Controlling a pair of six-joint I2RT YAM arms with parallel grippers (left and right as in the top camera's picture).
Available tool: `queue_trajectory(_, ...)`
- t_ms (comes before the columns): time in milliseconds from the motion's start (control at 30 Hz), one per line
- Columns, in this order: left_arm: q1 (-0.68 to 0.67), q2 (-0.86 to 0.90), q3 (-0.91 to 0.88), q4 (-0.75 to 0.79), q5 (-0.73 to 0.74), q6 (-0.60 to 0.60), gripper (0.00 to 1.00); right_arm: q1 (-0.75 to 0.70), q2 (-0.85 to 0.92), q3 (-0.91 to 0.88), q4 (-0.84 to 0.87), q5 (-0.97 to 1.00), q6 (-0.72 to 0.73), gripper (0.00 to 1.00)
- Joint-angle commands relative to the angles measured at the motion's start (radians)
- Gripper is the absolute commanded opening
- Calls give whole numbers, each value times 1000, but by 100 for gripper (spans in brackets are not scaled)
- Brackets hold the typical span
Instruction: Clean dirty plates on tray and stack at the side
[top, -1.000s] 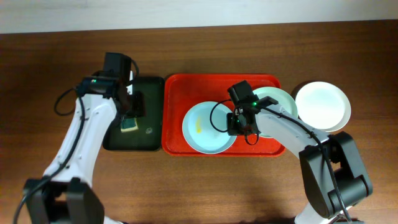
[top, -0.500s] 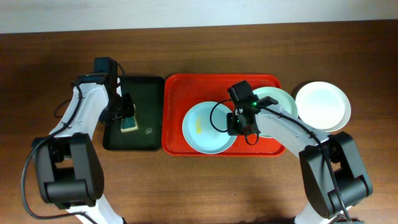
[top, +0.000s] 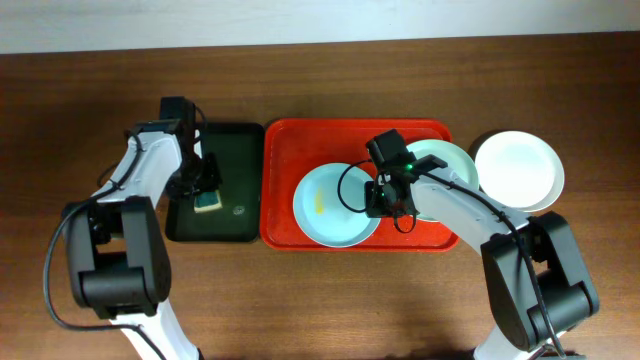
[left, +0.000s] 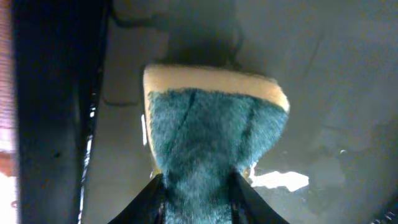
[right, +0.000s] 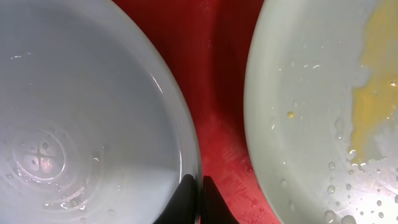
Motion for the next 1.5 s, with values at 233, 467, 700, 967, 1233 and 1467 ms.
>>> queue_trajectory(233, -6, 43, -6, 7, 26, 23, 0, 3, -16, 0, -11, 26, -2, 4)
queue_trajectory(467, -8, -166, -5, 9, 50, 66, 0, 3, -16, 0, -11, 26, -3, 22)
queue_trajectory(700, -29, -327, -5, 4, 46, 66, 0, 3, -13, 0, -7, 27, -3, 28)
queue_trajectory(967, -31, -325, -61, 62, 46, 66, 0, 4, 5, 0, 3, 26, -3, 17)
queue_trajectory(1233, -31, -325, -174, 191, 46, 108, 0, 4, 17, 0, 13, 26, -2, 4)
queue_trajectory(1467, -31, -325, -233, 277, 47, 137, 0, 4, 17, 0, 14, 26, 1, 4)
